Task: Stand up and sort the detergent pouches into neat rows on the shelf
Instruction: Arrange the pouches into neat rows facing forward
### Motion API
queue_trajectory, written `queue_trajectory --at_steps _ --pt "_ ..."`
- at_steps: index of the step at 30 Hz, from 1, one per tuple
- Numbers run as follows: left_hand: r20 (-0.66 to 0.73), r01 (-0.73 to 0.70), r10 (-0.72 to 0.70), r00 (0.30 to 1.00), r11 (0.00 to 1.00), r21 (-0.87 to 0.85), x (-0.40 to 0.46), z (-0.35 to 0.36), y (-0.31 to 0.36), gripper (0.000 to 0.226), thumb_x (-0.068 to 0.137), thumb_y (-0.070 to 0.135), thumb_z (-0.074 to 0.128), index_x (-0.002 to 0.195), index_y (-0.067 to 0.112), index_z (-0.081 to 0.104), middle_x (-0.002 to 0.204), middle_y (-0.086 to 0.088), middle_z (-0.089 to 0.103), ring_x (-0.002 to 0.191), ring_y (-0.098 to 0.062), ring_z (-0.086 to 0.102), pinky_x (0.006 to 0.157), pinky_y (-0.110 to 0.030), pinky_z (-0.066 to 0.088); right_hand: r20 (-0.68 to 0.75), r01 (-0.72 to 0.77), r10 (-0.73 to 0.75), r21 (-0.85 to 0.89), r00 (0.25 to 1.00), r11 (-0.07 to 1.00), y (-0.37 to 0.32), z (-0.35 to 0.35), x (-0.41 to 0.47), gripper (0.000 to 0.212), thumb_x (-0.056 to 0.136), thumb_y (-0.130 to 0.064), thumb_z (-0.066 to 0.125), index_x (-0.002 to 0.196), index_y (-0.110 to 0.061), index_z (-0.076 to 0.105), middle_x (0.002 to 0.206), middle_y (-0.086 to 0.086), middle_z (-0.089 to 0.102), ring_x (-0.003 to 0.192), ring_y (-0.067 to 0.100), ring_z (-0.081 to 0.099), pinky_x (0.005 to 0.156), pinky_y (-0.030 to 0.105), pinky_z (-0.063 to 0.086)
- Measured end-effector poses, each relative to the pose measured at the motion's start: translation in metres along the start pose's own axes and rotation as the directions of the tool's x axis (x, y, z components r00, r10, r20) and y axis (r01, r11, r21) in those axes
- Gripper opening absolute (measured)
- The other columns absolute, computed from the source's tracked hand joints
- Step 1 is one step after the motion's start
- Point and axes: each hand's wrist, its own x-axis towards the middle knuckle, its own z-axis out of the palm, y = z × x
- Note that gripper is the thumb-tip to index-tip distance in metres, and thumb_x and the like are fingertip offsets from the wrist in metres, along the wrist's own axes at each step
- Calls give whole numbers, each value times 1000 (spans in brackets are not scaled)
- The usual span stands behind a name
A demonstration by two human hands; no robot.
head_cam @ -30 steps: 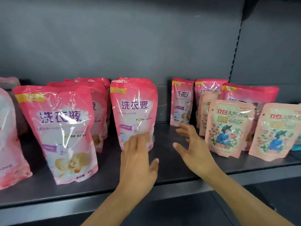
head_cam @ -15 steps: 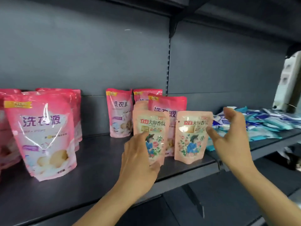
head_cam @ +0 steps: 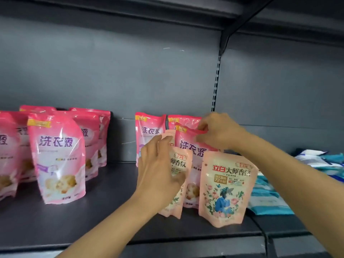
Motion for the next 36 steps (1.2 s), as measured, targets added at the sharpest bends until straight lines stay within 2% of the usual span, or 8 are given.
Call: queue_trajectory --at_steps 4,11,14,17,23,27,30,36 --pt "21 47 -47 999 999 -1 9 -2 -10 87 75 37 73 143 30 20 147 8 18 136 -12 11 115 -33 19 121 22 2 -198 993 980 -6 8 29 15 83 -11 57 68 -8 57 64 3 53 58 18 50 54 26 41" --pt "67 68 -65 996 996 -49 19 -15 -36 85 73 40 74 141 32 22 144 12 21 134 -8 12 113 -30 21 102 12 1 -126 995 992 -2 8 46 22 93 -14 49 92 -13 70 90 8 65 81 23 59 67 27 46" --pt "101 92 -83 991 992 -82 24 -23 -47 87 73 40 74 142 31 21 141 13 26 131 -6 16 110 -31 26 84 39 -35 -50 996 998 -13 -4 56 31 95 -24 49 66 -26 57 71 -3 57 80 20 55 59 25 39" --pt "117 131 -115 986 981 -141 29 -33 -58 92 71 39 77 143 33 19 142 15 28 134 -6 18 112 -35 28 72 57 -60 54 996 997 -29 -16 71 20 94 -27 52 88 -18 68 86 2 65 85 19 59 72 26 45" --pt "48 171 -166 985 973 -153 29 -54 -86 96 68 44 79 141 33 19 135 20 30 132 -4 22 104 -23 25 -10 144 -148 297 989 944 -72 -10 101 19 92 -24 58 102 -13 69 94 1 67 81 16 61 71 23 48" --pt "24 270 -270 963 954 -128 14 -71 -109 103 61 42 83 141 32 19 143 12 35 134 -13 33 110 -40 36 -109 242 -219 317 970 917 -106 5 102 20 93 -23 56 99 -10 70 71 -2 57 55 3 46 40 4 33" --pt "-3 333 -337 942 932 -145 -5 -87 -119 104 59 41 81 141 31 19 140 14 35 133 -11 31 107 -35 36 -144 315 -283 304 948 899 -131 0 98 22 92 -22 56 92 -4 70 66 1 55 52 7 44 42 11 35" --pt "-14 445 -454 891 879 -172 -56 -107 -122 102 55 45 80 136 38 19 134 11 39 127 -17 40 103 -42 42 -140 372 -345 296 928 880 -177 -13 80 23 90 -21 59 96 -2 70 96 18 69 80 26 63 77 39 55"
